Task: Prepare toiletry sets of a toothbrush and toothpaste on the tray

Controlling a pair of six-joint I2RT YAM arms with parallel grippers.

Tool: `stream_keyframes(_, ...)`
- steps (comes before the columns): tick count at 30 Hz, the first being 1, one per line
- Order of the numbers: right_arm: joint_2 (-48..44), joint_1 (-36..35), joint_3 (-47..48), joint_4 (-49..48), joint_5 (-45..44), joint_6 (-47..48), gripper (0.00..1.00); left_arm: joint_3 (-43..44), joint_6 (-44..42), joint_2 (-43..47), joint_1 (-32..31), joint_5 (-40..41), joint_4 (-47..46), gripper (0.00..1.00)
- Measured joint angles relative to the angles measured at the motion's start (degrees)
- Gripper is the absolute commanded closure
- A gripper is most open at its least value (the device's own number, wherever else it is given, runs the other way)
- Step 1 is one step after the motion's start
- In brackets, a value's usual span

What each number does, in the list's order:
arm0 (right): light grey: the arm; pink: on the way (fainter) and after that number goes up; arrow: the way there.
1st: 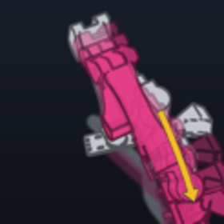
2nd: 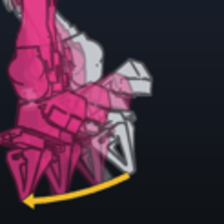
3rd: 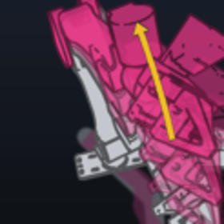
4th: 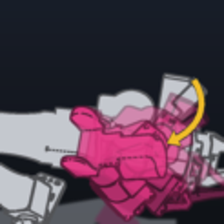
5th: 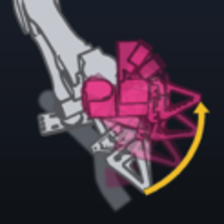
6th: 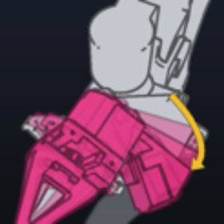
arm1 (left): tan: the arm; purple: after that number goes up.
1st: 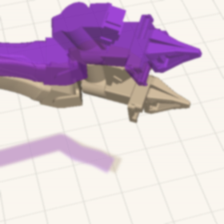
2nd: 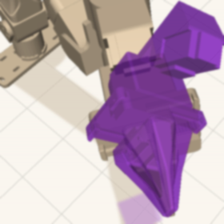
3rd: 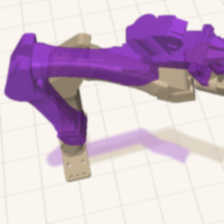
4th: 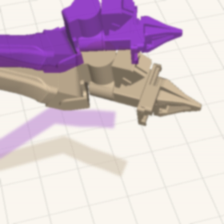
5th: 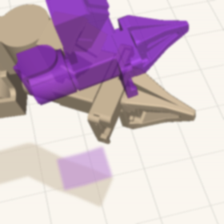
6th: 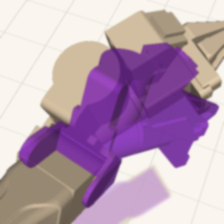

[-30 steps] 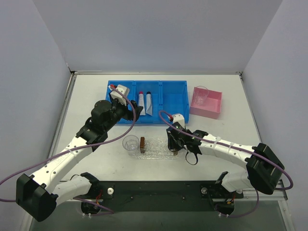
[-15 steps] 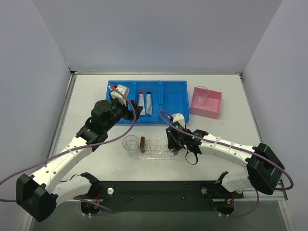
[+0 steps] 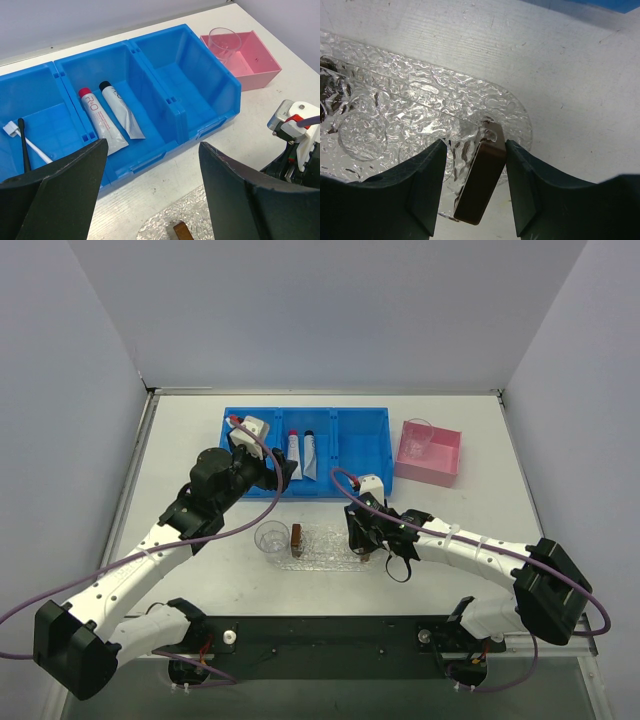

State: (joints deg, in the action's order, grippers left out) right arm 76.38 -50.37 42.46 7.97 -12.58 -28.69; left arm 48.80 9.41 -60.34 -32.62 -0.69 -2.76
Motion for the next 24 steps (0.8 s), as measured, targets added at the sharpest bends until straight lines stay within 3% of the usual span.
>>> stream_keyframes(13, 0.0, -0.7, 0.0, 0.0, 0.0, -0.1, 0.54, 0.0, 0.0, -0.3, 0.0, 0.0, 0.0, 0.16)
stream_keyframes(20, 0.0, -0.7, 0.0, -0.1, 0.0, -0.3, 0.39, 0.0, 0.0, -0.3, 0.0, 0.0, 0.0, 0.16)
stream_keyframes(24, -0.6, -0.7, 0.0, 0.0, -0.2, -0.2, 0.37, 0.0, 0.0, -0.3, 0.0, 0.0, 0.0, 0.16)
